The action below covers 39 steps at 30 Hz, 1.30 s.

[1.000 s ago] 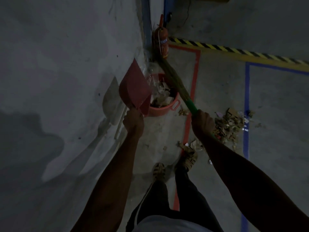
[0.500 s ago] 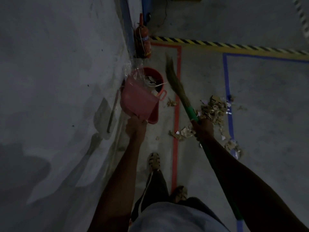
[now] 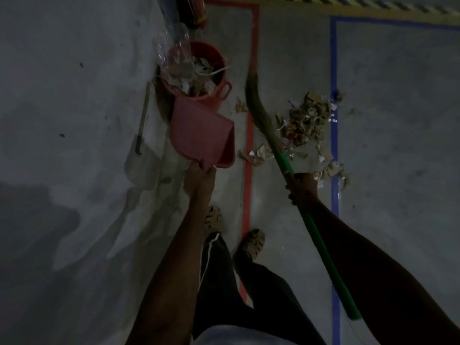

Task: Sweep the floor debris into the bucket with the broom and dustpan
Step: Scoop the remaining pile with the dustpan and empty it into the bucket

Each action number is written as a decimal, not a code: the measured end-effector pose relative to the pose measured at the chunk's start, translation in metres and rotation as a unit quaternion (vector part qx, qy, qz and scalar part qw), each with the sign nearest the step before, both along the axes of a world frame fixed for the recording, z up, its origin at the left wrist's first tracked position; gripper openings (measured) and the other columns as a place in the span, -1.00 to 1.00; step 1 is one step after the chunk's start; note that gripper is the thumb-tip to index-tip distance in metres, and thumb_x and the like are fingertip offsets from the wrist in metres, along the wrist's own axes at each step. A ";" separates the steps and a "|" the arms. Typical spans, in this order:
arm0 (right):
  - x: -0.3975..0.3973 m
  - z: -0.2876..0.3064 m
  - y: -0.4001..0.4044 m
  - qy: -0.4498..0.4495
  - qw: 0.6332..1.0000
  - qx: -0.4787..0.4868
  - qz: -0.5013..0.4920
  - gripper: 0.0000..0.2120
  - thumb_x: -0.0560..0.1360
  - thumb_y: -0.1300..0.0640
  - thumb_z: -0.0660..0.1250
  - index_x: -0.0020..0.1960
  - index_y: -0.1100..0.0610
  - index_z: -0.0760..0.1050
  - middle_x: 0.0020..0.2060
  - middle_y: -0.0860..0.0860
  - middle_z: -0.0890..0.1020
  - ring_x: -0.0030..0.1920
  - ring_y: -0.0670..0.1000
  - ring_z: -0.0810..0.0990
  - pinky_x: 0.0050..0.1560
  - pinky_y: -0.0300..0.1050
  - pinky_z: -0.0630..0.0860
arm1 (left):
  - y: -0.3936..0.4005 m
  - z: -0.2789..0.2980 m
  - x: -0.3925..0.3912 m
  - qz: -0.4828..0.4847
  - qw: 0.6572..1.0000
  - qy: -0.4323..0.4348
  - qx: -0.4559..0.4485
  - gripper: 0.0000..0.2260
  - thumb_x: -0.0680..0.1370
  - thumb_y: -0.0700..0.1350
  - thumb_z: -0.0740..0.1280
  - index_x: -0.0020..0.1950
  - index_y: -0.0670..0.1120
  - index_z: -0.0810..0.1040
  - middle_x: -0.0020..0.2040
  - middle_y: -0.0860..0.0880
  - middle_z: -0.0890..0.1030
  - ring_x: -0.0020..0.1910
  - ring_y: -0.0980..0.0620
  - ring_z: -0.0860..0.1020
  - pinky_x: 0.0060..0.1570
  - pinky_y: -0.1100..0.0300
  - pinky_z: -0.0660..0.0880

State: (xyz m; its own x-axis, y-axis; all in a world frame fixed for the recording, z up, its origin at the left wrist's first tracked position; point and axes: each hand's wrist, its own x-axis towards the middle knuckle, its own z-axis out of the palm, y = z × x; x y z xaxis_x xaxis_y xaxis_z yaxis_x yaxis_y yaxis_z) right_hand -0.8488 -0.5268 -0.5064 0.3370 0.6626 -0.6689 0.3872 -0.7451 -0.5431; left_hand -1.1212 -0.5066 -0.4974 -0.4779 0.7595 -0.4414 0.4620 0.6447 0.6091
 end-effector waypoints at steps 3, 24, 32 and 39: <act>-0.001 -0.051 -0.003 0.000 0.999 -0.039 0.017 -0.64 0.62 -0.06 0.33 -0.04 0.27 0.60 -0.20 0.19 0.69 -0.44 0.08 0.61 -0.47 -0.09 0.56 | 0.004 -0.031 -0.005 -0.005 1.000 0.008 0.001 -0.77 0.44 -0.02 0.46 -0.11 -0.14 0.51 -0.21 -0.06 0.57 -0.26 -0.04 0.50 -0.26 0.14 0.38; -0.064 -0.377 0.012 0.018 0.981 -0.145 0.125 -0.67 0.59 -0.04 0.38 -0.05 0.26 0.61 -0.24 0.16 0.70 -0.43 0.10 0.64 -0.44 -0.08 0.59 | -0.019 -0.341 -0.035 0.122 0.990 0.067 -0.038 -0.76 0.42 -0.12 0.46 0.01 -0.17 0.54 -0.05 -0.14 0.66 -0.10 -0.15 0.61 -0.22 0.17 0.36; -0.032 -0.392 0.003 -0.063 0.986 -0.141 0.069 -0.62 0.59 -0.07 0.36 -0.07 0.28 0.60 -0.25 0.18 0.69 -0.42 0.10 0.66 -0.36 0.04 0.66 | -0.027 -0.361 -0.019 0.064 0.994 0.067 -0.055 -0.74 0.43 -0.07 0.45 0.02 -0.15 0.52 -0.06 -0.13 0.64 -0.11 -0.15 0.59 -0.19 0.14 0.39; 0.027 -0.386 0.012 -0.081 0.983 -0.143 -0.081 -0.59 0.60 -0.07 0.36 -0.03 0.33 0.58 -0.19 0.21 0.69 -0.39 0.13 0.65 -0.38 -0.03 0.64 | -0.012 -0.361 0.005 -0.022 0.999 0.043 -0.026 -0.76 0.39 0.01 0.45 -0.07 -0.09 0.52 -0.20 -0.06 0.64 -0.25 -0.12 0.63 -0.20 -0.01 0.61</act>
